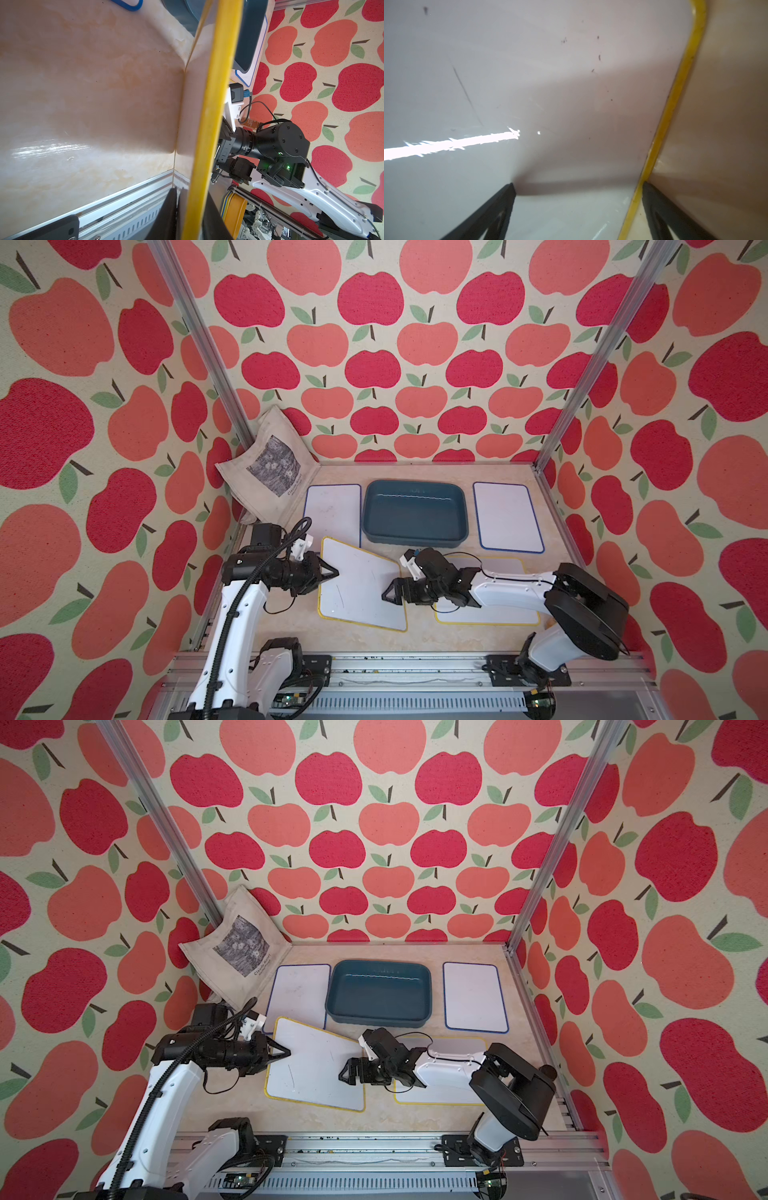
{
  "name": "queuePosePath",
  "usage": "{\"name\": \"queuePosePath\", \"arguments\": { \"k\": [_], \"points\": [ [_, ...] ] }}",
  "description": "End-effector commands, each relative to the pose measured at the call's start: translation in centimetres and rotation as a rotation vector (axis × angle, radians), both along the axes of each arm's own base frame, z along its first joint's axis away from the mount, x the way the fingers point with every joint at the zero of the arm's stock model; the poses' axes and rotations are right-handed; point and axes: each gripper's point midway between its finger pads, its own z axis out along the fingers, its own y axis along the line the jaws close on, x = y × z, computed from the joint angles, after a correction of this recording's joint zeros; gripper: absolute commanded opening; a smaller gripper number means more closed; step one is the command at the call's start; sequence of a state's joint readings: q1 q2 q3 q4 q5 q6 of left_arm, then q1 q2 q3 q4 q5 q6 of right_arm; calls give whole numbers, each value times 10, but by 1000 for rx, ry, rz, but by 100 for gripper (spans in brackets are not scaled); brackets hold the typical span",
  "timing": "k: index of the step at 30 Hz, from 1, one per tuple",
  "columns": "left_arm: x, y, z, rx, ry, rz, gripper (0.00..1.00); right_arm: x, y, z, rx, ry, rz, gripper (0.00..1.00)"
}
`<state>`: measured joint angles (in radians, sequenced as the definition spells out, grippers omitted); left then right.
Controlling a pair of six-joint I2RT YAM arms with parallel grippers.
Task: Put the whiteboard into the storage box
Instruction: Pick up the whiteboard at the center of the board.
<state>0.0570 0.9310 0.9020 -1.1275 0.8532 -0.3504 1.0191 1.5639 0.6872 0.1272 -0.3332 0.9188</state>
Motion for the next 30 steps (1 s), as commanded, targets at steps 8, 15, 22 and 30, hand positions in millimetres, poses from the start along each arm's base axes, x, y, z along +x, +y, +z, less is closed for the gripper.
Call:
{"name": "queuePosePath", "arguments": {
  "k": [8,15,22,30],
  "points": [
    [2,7,-13,45,42,18,13,13,-5,15,34,-18,-20,99],
    [11,14,-14,78,28,53,9,26,-9,31,27,-59,-22,99],
    [13,16,-4,107,-13,26,0,38,-18,57,26,-127,-34,99],
    [15,22,1,156,-49,15,0,50,-37,77,14,-203,-79,99]
  ]
}}
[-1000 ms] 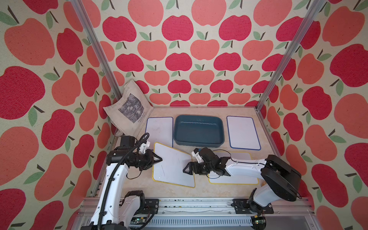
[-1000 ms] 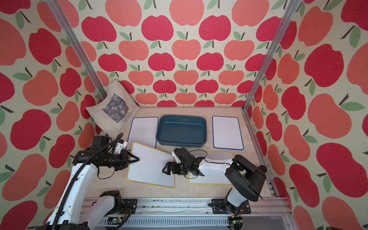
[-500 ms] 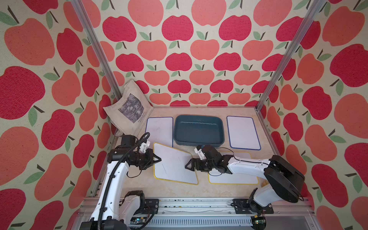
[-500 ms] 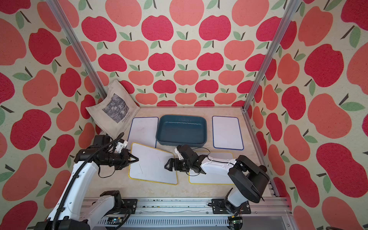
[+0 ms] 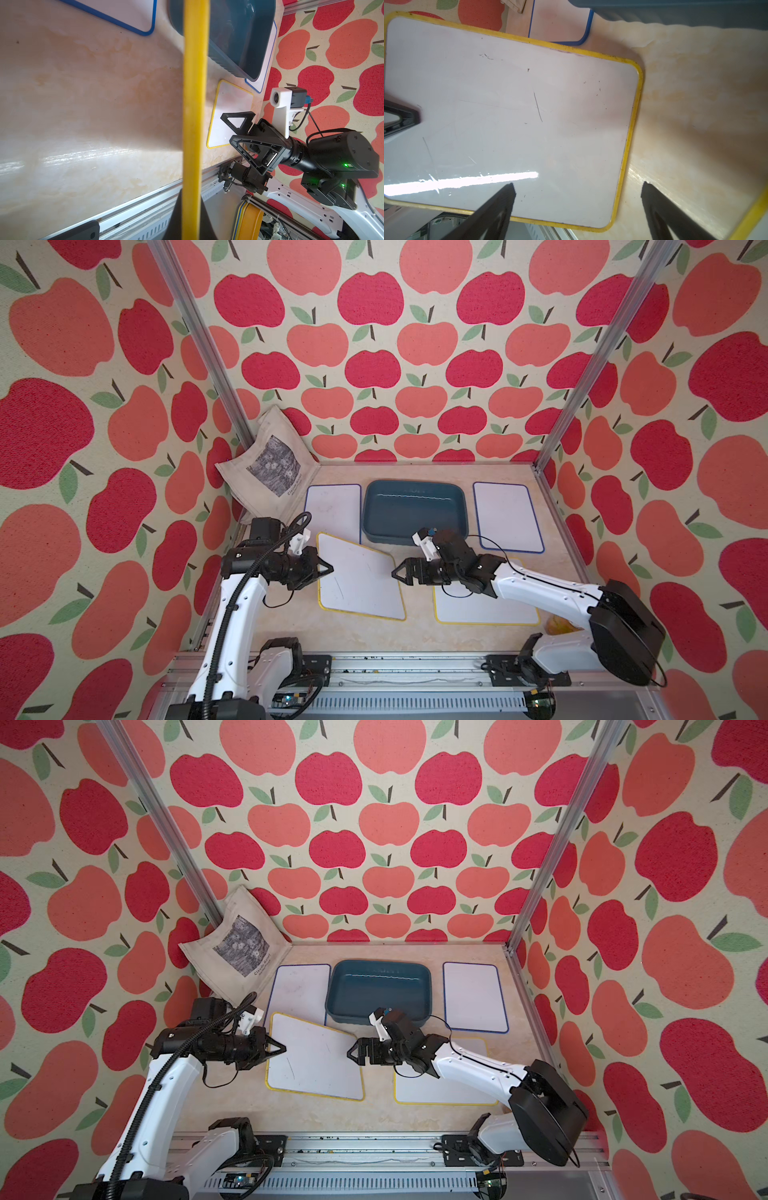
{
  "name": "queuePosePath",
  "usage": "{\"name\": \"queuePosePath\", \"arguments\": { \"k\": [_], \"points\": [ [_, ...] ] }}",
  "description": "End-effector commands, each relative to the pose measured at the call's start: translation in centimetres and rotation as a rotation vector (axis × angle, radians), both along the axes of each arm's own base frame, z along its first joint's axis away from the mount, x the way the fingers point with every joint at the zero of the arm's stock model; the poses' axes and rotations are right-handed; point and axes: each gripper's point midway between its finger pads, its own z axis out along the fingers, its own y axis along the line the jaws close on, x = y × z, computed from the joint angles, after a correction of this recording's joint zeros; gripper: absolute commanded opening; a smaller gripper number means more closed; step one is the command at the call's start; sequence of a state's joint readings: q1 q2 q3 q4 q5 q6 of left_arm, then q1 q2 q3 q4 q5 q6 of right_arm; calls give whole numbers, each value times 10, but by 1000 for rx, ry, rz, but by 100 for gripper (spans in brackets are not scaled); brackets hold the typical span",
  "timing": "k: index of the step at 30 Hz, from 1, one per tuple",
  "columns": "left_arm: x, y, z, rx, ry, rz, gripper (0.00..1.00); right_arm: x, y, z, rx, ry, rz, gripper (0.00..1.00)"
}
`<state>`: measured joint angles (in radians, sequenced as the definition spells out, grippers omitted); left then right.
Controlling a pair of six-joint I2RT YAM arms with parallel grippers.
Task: Put the whiteboard into the storage box
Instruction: Pick up the whiteboard at the center of the board.
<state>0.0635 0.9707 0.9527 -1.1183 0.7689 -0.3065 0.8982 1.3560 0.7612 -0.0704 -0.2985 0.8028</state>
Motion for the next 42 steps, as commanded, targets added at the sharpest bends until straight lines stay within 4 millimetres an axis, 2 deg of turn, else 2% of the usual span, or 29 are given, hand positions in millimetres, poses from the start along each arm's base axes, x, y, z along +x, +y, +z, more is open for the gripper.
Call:
{"name": "queuePosePath", "arguments": {
  "k": [1,9,18,24,30,42],
  "points": [
    [2,10,1,70,-12,17,0,9,-13,10,-37,-54,-21,99],
    [12,17,7,106,-71,62,0,21,-31,14,-65,-77,-66,99],
    [15,14,8,87,-104,59,0,24,-35,12,-77,-76,-80,99],
    [6,13,31,101,-145,33,0,29,-46,14,-129,-105,-101,99],
    [-5,9,54,84,-141,14,0,35,-58,26,-150,-156,-126,99],
    [-4,-1,99,30,-244,7,0,47,-101,44,-240,-242,-215,99]
  ]
}}
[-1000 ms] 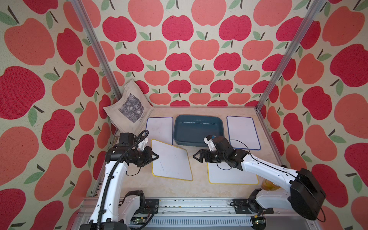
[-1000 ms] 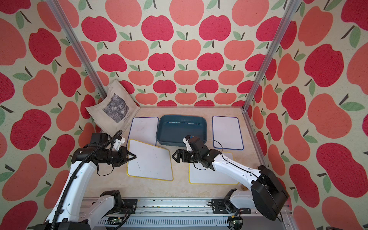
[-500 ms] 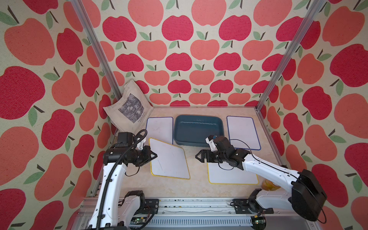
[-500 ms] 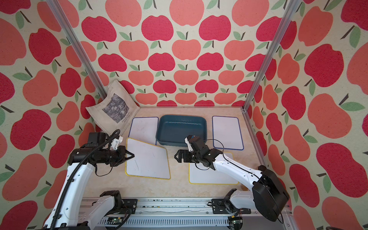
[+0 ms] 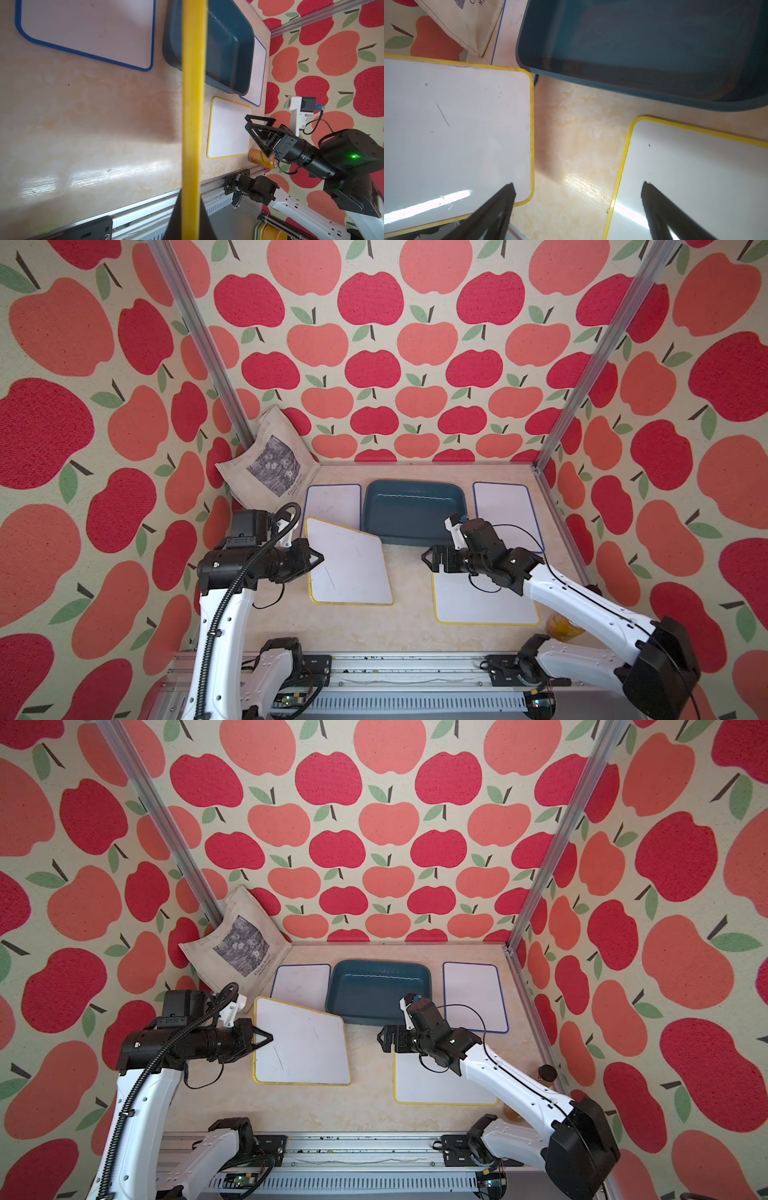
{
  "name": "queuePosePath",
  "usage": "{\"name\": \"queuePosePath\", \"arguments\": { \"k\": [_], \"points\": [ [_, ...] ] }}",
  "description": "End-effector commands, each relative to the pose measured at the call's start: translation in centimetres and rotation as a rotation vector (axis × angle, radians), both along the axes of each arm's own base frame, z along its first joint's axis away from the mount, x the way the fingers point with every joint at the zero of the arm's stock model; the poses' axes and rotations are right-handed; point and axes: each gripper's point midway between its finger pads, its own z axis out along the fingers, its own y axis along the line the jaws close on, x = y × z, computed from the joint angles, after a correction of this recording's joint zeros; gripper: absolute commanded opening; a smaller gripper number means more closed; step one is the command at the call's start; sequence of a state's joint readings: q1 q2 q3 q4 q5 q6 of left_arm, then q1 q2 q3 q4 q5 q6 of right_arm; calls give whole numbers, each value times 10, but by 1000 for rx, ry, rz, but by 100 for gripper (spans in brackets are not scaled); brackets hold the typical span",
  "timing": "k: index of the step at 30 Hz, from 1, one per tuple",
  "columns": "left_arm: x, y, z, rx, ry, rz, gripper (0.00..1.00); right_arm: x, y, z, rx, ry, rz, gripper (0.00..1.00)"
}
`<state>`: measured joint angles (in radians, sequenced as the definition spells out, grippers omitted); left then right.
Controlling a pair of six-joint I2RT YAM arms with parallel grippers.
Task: Put the whiteboard into the storage box
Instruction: Pick up the whiteboard at the center of the board, then place the whiteboard in the storage box.
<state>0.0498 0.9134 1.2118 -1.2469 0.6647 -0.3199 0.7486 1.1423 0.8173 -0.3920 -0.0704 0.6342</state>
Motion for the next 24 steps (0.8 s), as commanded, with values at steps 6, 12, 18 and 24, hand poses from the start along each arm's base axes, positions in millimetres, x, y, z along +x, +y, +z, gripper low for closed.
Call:
{"name": "queuePosePath", "arguments": {
  "k": [6,12,18,24],
  "points": [
    [7,-18,44,-86,-105,-66,0,10,-27,16,-56,-66,-47,99],
    [27,-21,60,-93,-181,-51,0,20,-38,16,-105,-75,-69,99],
    [55,-28,71,-90,-209,-62,0,32,-49,24,-155,-94,-91,99],
    [87,-39,79,-65,-229,-94,0,45,-59,29,-217,-105,-109,99]
  ]
}}
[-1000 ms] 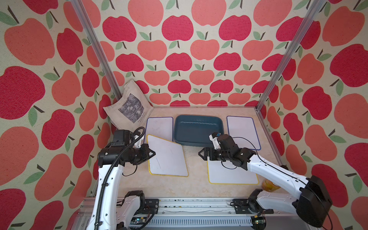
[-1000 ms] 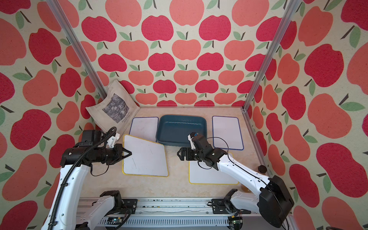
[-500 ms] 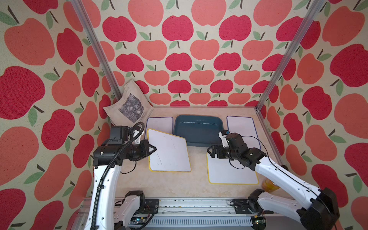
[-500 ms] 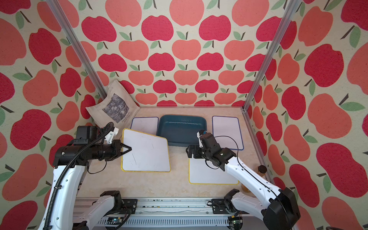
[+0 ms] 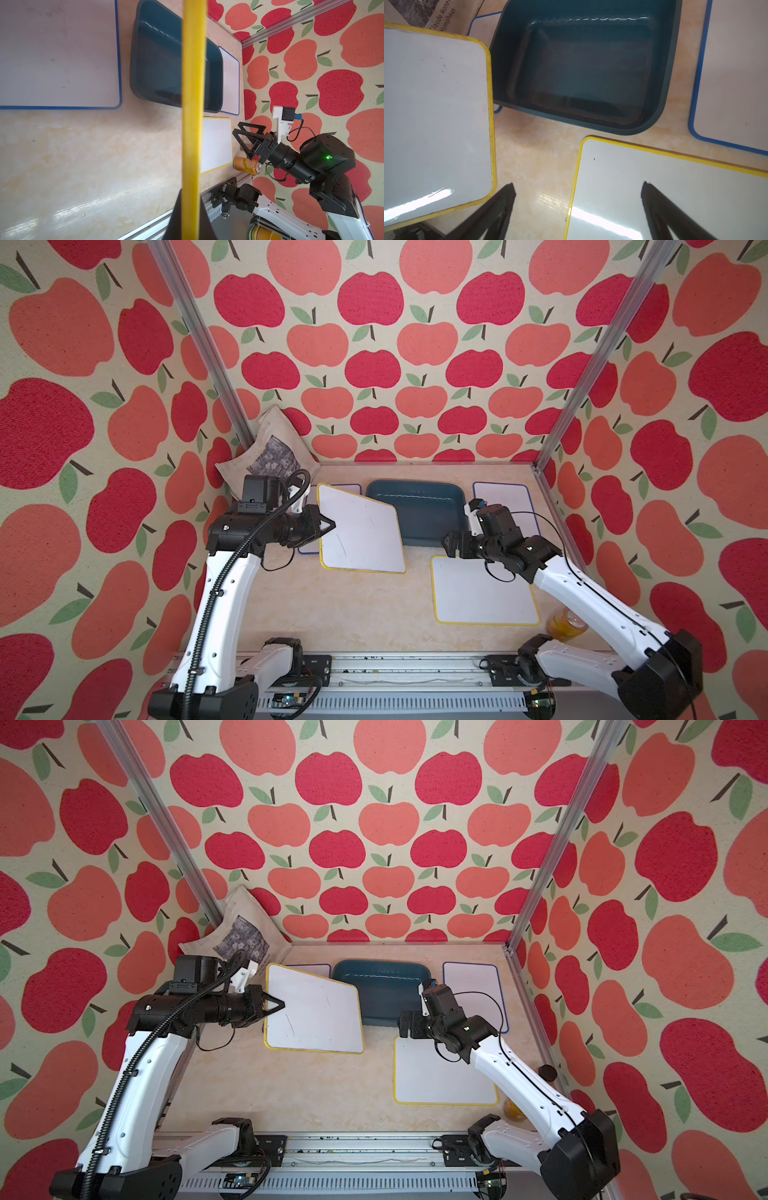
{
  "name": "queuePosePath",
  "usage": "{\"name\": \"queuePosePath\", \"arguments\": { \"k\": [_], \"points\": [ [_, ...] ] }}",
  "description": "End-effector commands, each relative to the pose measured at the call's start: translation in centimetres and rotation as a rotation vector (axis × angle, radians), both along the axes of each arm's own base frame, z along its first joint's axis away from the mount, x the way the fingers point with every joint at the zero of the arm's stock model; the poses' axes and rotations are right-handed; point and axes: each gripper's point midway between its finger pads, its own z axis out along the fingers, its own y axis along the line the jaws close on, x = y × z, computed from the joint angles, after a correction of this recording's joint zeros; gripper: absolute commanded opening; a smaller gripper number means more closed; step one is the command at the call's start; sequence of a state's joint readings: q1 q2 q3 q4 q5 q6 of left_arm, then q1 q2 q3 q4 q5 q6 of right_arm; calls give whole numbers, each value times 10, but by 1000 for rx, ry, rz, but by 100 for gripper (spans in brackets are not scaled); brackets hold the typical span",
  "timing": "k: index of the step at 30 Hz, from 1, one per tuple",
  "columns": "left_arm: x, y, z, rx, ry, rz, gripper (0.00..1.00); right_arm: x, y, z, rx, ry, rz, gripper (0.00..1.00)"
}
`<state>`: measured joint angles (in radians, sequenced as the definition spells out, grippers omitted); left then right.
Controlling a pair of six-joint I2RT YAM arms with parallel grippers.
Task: Put the whiteboard into the storage box
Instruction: Place the whiteboard in the storage box.
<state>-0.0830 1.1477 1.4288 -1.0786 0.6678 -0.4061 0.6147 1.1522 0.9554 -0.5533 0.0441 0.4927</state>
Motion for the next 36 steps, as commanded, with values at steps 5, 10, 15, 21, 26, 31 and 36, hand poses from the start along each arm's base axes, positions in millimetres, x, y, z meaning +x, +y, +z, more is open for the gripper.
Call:
{"name": "queuePosePath", "arguments": {
  "k": [5,10,15,21,26,31,36],
  "points": [
    [46,-18,31,8,-127,-47,0,15,-14,9,-109,-12,-15,99],
    [72,-27,34,2,-141,-70,0,23,-19,16,-134,-24,-27,99],
    [97,-33,36,12,-149,-77,0,31,-27,19,-147,-18,-50,99],
    [123,-47,37,-8,-143,-112,0,40,-32,21,-156,-7,-61,99],
    [140,-60,28,-17,-121,-141,0,44,-34,21,-183,-3,-64,99],
    [154,-76,17,-20,-97,-171,0,46,-37,21,-204,-10,-63,99],
    [163,-95,2,-35,-56,-217,0,47,-41,16,-240,-5,-59,99]
  ]
}}
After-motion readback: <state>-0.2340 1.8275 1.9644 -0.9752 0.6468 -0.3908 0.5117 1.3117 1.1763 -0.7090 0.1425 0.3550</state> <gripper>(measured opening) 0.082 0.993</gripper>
